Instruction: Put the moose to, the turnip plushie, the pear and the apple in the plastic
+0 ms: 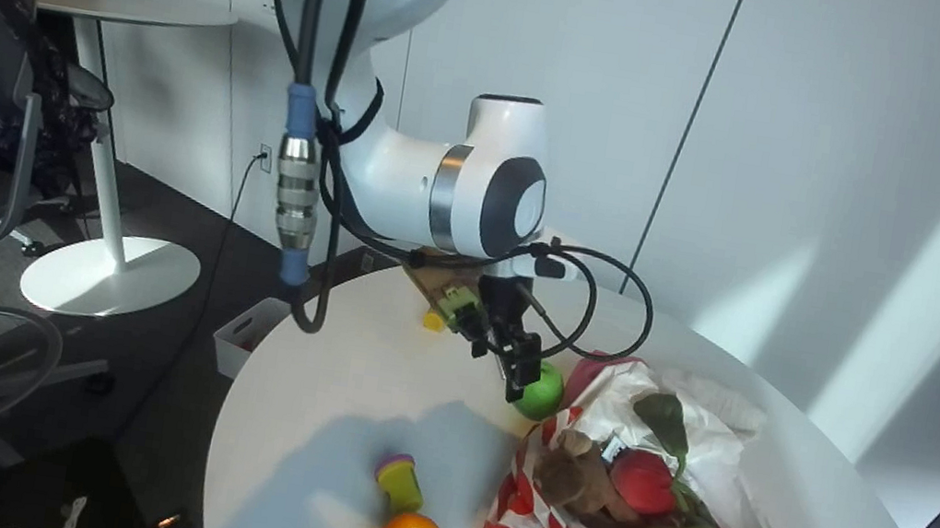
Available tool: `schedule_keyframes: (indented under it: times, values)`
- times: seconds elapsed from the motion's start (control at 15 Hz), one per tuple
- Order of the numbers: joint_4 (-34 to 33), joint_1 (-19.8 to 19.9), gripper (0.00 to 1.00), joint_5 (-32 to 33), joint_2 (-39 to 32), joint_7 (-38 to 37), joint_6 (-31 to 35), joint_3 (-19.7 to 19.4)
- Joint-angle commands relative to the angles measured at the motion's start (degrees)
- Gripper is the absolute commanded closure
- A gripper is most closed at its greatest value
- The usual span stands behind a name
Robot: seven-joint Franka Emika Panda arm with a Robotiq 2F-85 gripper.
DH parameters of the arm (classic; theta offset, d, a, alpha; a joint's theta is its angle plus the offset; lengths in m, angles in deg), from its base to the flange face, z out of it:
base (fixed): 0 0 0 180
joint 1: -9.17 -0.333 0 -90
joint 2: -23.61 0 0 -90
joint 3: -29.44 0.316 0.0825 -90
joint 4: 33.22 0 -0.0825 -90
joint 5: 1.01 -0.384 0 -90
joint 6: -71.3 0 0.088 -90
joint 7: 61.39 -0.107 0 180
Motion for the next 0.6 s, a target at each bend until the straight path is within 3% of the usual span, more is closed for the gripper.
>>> schedule_keyframes:
  times: [0.0, 0.53]
  values:
    - [-10.6, 1.1, 0.00, -2.2, -8.7, 5.0, -3.5, 1.3]
    - [-26.9, 2.1, 0.00, -10.6, -22.0, 11.7, -5.2, 1.6]
